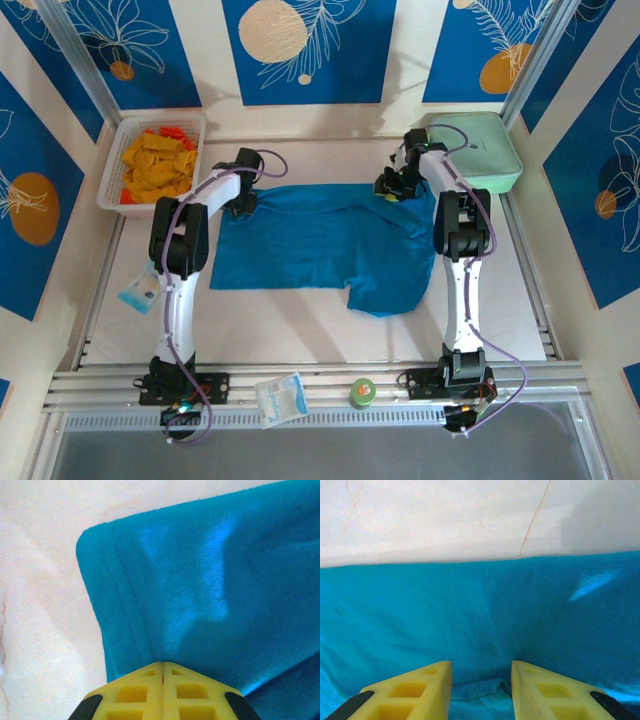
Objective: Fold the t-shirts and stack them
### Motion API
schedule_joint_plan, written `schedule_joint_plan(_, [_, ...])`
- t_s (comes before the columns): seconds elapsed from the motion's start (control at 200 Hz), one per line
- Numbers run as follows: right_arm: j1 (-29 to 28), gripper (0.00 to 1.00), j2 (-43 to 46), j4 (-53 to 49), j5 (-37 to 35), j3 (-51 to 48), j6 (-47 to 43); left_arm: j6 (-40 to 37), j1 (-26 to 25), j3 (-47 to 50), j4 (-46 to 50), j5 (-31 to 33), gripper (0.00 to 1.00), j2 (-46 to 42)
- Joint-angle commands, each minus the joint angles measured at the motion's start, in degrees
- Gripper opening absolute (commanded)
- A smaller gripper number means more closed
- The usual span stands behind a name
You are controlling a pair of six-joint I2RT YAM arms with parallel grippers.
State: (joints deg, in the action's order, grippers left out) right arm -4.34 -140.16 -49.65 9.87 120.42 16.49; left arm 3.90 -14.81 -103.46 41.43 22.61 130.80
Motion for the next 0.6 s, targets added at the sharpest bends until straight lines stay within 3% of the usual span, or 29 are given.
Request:
schedule_joint_plan(0.0, [-0.47,0.33,-0.78,-1.94,2.39,1.74,-0.86,-1.25,-0.27,-1.57,1.49,0.78,0.00,0.78])
schedule_joint_plan(0.255, [-0.57,0.15,1.35,-1.74,3.05,-0.09,-1.13,-1.09,-0.22,-1.31,1.32,0.66,0.00,0.86])
schedule_joint_plan(0.39, [-0.54,0.00,3.62,-0.95,3.23,-2.64,-1.22,-1.09,-0.22,-1.28,1.35,0.51,0.00,0.88])
schedule_joint_plan(0.595, [-0.98,0.00,9.45,1.14,3.33,-8.92,-0.14,-1.35,-0.27,-1.22,1.20,0.88,0.00,0.78])
